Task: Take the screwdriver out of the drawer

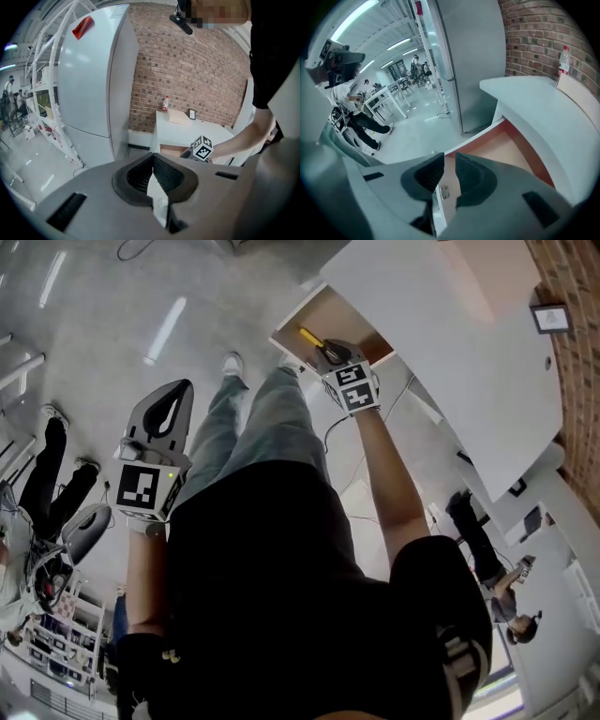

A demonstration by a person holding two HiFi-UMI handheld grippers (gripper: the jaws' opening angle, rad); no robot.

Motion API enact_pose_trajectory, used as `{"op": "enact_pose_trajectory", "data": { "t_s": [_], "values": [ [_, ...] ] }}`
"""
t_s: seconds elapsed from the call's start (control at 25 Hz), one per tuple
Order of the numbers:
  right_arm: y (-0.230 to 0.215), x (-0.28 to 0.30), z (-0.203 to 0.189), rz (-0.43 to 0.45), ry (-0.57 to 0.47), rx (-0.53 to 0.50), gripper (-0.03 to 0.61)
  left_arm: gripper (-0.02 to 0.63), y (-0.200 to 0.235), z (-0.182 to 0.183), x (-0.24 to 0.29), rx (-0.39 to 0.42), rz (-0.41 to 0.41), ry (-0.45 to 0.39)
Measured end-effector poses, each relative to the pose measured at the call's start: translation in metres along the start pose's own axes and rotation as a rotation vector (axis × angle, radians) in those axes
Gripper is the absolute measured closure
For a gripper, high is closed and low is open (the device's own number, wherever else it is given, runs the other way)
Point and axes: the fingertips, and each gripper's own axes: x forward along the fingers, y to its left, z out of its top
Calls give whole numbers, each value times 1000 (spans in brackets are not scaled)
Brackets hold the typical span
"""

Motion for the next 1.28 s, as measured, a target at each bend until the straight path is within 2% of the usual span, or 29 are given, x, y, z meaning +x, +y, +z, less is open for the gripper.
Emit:
{"op": "enact_pose_trajectory", "data": {
  "t_s": [0.12,0.4,0.68,0.88,1.28],
  "values": [
    [-13,34,-21,10,55,-7,495,609,4,-19,5,-9,19,34],
    [-27,105,-64,60,179,-52,495,609,14,-67,9,-106,79,128],
    [-40,161,-104,70,283,-62,498,609,22,-99,26,-140,90,168],
    [-47,188,-127,79,346,-83,499,609,23,-113,33,-161,95,196],
    [-47,216,-144,119,420,-115,489,609,29,-139,31,-179,104,257]
  ]
}}
